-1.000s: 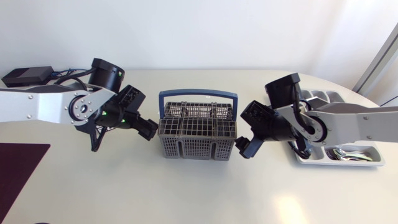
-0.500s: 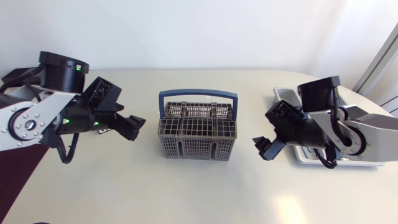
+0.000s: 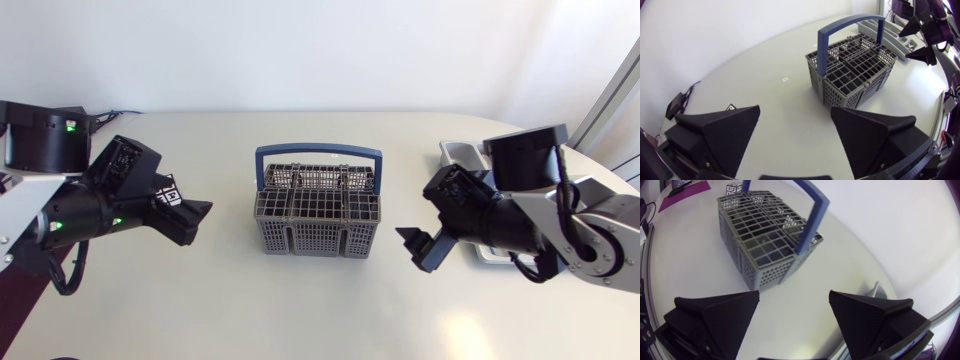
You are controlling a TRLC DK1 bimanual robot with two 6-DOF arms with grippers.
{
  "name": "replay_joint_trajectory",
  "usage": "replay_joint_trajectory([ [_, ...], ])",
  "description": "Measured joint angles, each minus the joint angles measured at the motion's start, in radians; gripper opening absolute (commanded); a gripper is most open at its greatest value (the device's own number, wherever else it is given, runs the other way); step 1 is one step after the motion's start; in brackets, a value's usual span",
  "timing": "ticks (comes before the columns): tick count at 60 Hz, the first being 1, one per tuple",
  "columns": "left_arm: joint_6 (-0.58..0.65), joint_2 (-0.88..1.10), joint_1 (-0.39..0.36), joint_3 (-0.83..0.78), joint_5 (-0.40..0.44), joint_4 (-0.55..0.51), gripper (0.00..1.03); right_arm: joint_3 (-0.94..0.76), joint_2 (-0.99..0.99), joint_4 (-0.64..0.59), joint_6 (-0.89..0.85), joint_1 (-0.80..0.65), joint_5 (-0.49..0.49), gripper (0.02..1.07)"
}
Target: Transfer all utensils from the basket to the drawer tray.
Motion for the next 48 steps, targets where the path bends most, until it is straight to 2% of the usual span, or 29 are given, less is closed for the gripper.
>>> replay_joint_trajectory([
  [9,0.0,-0.071,0.0,-0.026,0.0,-0.016,0.99,0.011,0.047,0.0,0.026,0.059,0.029,1.02],
  [28,0.001,-0.109,0.014,-0.051,0.001,-0.022,0.99,0.098,0.2,0.032,0.04,0.065,0.048,1.02],
  [48,0.012,-0.129,0.033,-0.056,0.008,-0.026,0.99,0.128,0.255,0.058,0.047,0.066,0.063,1.02],
])
